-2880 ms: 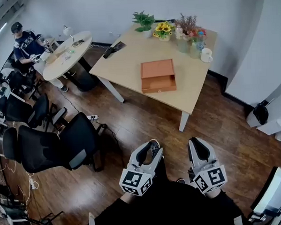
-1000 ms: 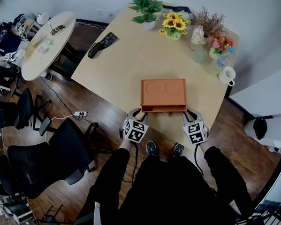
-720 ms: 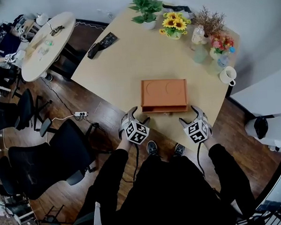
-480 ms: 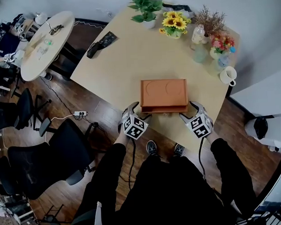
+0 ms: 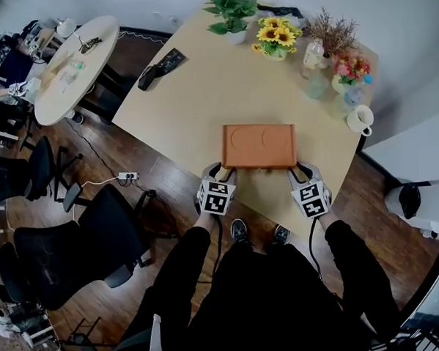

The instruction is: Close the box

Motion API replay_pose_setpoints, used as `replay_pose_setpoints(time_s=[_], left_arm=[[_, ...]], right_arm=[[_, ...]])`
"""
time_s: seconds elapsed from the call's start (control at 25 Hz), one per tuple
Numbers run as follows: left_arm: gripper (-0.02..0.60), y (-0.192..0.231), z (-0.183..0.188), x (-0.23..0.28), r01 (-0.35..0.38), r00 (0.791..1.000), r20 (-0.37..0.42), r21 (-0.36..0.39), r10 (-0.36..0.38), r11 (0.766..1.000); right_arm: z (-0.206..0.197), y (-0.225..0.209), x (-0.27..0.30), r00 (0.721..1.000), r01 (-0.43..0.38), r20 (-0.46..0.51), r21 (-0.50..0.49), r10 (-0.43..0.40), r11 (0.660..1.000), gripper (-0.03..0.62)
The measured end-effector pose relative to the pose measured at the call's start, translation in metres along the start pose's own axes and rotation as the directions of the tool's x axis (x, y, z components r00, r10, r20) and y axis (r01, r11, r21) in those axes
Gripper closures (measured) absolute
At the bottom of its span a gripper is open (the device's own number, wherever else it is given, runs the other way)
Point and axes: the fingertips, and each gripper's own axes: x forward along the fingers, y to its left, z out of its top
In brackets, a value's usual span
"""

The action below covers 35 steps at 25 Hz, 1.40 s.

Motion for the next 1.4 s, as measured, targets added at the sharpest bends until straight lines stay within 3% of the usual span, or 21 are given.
replay_pose_setpoints(time_s=[0.2,0.32,0.4,0.52,0.6,0.68,0.76,0.92,1.4], left_arm=[[0.417,0.002,0.01,-0.02,-0.034,0.998,0.051,-0.003,0.034,0.999],[0.417,-0.005,0.047,-0.071,-0.031,0.985,0.166,-0.041,0.037,0.999],[0.417,-0.02,0.086,-0.113,-0.001,0.96,0.279,-0.04,0.012,0.999],[0.417,-0.053,0.15,-0.182,0.038,0.881,0.471,0.025,-0.045,0.999],[0.419,-0.075,0.183,-0.226,0.035,0.804,0.592,0.061,-0.065,0.998],[0.419,-0.093,0.201,-0.259,0.044,0.729,0.681,0.048,-0.065,0.998],[0.419,-0.108,0.204,-0.275,0.072,0.697,0.714,0.021,-0.065,0.997],[0.42,-0.123,0.206,-0.28,0.102,0.688,0.72,0.031,-0.093,0.994],[0.42,-0.128,0.203,-0.279,0.11,0.695,0.71,0.049,-0.112,0.993]], right_arm=[[0.012,-0.006,-0.015,0.999,-0.004,0.038,0.03,0.003,1.0,0.49],[0.048,-0.011,-0.057,0.985,-0.015,0.173,0.116,-0.006,0.993,0.5],[0.084,-0.012,-0.094,0.958,-0.032,0.285,0.157,-0.014,0.987,0.511],[0.147,-0.007,-0.157,0.882,-0.064,0.468,0.212,-0.044,0.975,0.519],[0.178,0.005,-0.199,0.824,-0.074,0.563,0.228,-0.069,0.971,0.534],[0.199,0.024,-0.234,0.773,-0.076,0.631,0.195,-0.066,0.978,0.549],[0.212,0.042,-0.257,0.734,-0.066,0.677,0.148,-0.053,0.987,0.554],[0.22,0.05,-0.274,0.7,-0.04,0.711,0.13,-0.065,0.991,0.554],[0.223,0.062,-0.278,0.686,-0.063,0.727,0.098,-0.028,0.993,0.566]])
